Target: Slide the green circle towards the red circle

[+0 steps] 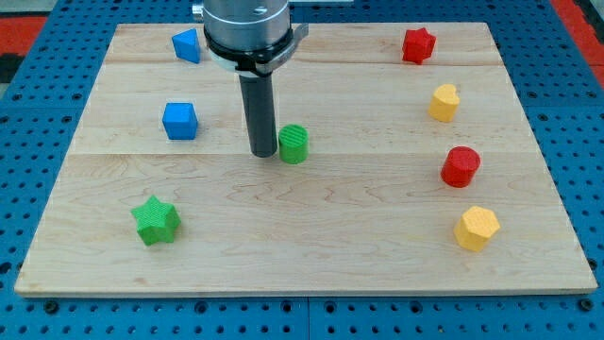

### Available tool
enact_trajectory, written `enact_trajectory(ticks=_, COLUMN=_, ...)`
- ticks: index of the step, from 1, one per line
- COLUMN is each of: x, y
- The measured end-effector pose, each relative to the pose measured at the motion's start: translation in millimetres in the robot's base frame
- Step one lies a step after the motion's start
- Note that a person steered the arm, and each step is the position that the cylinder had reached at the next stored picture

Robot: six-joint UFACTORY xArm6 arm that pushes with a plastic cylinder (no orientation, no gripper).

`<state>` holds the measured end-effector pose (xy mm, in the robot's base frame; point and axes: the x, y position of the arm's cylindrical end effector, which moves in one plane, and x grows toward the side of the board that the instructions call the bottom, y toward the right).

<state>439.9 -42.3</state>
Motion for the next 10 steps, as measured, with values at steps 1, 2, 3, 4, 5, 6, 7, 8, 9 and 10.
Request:
enact_trajectory(ticks=1, x=0.0, y=22.0)
enact_trajectory(ticks=2, x=-0.3, y=30.6)
enact_trajectory(ticks=3, x=-4.0, y=31.1)
enact_trajectory(ticks=4, x=-13.9, y=34.7)
enact_trajectory(ticks=5, x=-14.9, y=59.6)
enact_trajectory(ticks=6, x=-15.8, y=94.1)
enact_trajectory(ticks=7, x=-15.9, y=97.7)
enact_trajectory(ticks=8, x=-17.0, y=84.5)
enact_trajectory(ticks=9, x=-22.2, y=61.7)
enact_trajectory(ticks=10, x=-39.7, y=68.0)
